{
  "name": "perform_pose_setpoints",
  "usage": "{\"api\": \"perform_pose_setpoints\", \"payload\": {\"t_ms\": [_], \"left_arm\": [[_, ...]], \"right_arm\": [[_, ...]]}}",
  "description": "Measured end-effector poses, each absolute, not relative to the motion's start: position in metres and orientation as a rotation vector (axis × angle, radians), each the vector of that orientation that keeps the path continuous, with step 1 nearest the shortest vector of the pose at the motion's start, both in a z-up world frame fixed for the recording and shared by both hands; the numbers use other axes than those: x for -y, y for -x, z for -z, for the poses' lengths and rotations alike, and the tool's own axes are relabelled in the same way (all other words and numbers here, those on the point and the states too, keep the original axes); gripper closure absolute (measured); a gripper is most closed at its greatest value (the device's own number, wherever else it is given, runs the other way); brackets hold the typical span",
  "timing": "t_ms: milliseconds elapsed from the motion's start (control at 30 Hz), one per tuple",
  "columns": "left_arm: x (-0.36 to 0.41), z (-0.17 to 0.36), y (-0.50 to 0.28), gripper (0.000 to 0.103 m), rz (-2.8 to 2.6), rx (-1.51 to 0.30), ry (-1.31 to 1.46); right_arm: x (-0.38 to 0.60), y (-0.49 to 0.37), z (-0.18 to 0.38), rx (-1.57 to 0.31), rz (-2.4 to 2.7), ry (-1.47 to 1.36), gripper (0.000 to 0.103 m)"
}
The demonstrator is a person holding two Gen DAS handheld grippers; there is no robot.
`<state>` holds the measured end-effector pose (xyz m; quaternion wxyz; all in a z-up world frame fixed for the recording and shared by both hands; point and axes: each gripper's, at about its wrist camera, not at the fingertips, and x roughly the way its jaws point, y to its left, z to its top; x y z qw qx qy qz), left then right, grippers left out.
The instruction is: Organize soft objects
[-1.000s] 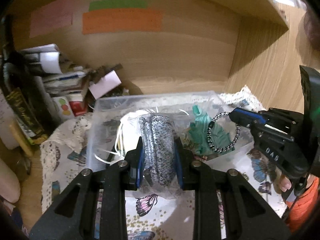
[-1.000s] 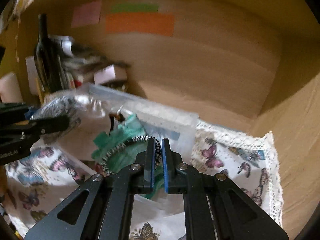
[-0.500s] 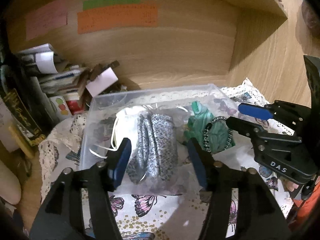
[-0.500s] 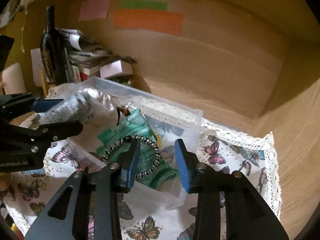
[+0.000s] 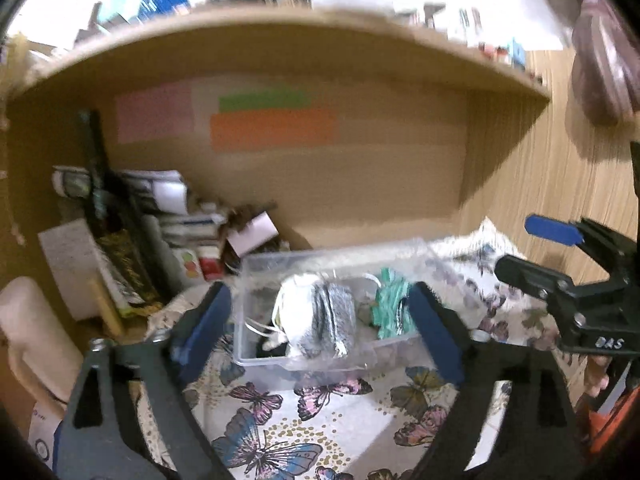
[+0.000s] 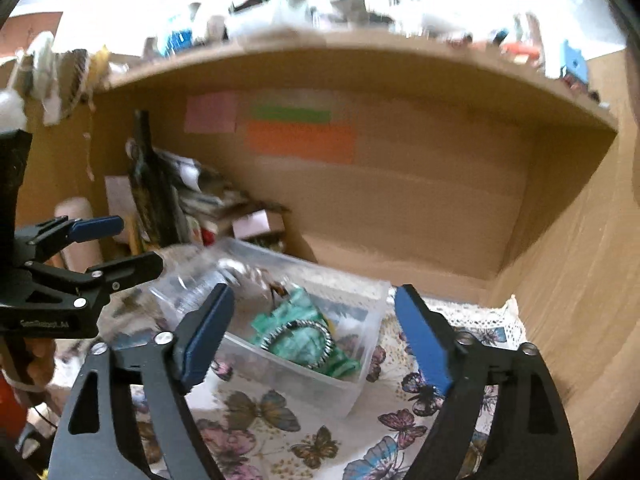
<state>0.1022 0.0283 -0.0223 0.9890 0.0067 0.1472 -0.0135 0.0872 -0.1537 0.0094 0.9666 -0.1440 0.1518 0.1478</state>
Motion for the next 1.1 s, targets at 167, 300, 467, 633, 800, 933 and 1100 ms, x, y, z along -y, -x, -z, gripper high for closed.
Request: {"api": "perform_pose_setpoints", "payload": {"t_ms": [167,300,467,633,800,933,1100], "left_arm": [[-0.03,0.007,-0.071,0.0,-0.011,-0.188,-0.001],[-0.031,-0.001,-0.053,0.0,-0.006,-0.15,0.011],[-0.032,-0.001,-0.04,0.0,-0.002,-0.133,0.029],[-0.031,0.002,-0.036,0.0,-0.006,-0.132,0.037],[-0.029,0.004,-0.035,0.0,0.008,-0.135,0.04],[-0.029,0.005,-0.034,0.0,0.013,-0.133,0.038],[-0.03,0.007,-0.035,0.0,0.015,-0.142,0.046]], "right_arm": [[0.153,-0.065,-0.019,-0.266,-0.347,0.237,0.014],[0.153,-0.051,-0.023,-0.225,-0.36,0.207,0.0],[0.151,-0.039,-0.024,-0.196,-0.359,0.202,0.0],[0.146,-0.038,-0.02,-0.203,-0.355,0.204,0.0],[0.147,-0.037,-0.017,-0.208,-0.352,0.19,0.0],[0.149,-0.038,-0.016,-0.213,-0.353,0.177,0.0],[0.15,-0.039,-0.015,-0.217,-0.353,0.176,0.0]]}}
